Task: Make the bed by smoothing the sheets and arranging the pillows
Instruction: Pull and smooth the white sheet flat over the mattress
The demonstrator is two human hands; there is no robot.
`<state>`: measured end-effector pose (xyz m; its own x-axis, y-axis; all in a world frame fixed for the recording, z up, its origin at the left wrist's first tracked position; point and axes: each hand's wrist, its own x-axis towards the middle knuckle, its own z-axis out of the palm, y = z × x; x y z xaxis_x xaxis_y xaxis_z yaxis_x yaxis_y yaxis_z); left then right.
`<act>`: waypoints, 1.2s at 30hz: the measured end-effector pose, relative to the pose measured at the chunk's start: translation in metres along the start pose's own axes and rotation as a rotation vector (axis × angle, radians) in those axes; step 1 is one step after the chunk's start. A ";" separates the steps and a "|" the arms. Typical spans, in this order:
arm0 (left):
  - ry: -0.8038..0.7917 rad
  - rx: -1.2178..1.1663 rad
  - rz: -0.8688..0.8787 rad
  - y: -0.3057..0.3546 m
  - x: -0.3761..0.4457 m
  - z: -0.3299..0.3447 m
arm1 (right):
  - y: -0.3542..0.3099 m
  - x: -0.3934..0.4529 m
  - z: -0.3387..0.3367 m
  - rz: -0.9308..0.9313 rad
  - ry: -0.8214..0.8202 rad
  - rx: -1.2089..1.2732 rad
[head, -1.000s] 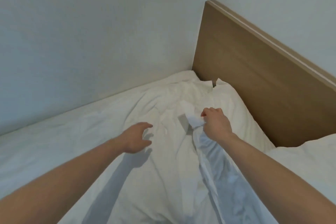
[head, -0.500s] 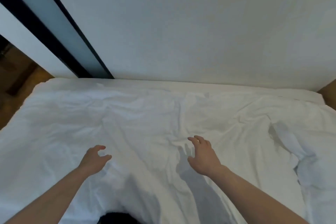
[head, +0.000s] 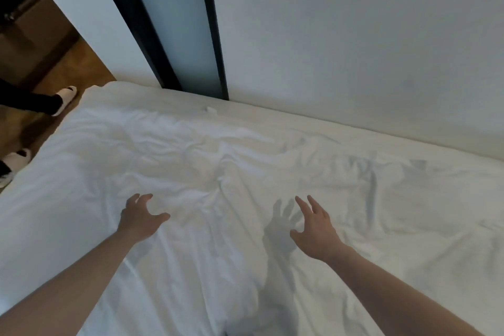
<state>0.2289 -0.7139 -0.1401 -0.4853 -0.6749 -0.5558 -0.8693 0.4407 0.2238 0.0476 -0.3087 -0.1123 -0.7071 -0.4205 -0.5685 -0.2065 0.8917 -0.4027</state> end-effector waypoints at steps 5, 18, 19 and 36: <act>0.000 0.100 0.083 0.024 0.067 0.004 | -0.031 0.058 0.008 -0.002 0.017 -0.232; 0.451 0.105 0.051 0.026 0.201 0.102 | -0.033 0.219 0.100 -0.018 0.251 -0.344; 0.483 0.089 0.057 0.024 0.210 0.107 | -0.031 0.227 0.109 -0.034 0.273 -0.315; 0.672 0.069 0.177 0.019 0.254 0.134 | -0.019 0.266 0.134 -0.031 0.422 -0.300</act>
<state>0.1015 -0.7976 -0.3846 -0.5912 -0.7997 0.1046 -0.7749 0.5992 0.2013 -0.0459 -0.4604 -0.3520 -0.8959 -0.3989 -0.1955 -0.3730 0.9145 -0.1566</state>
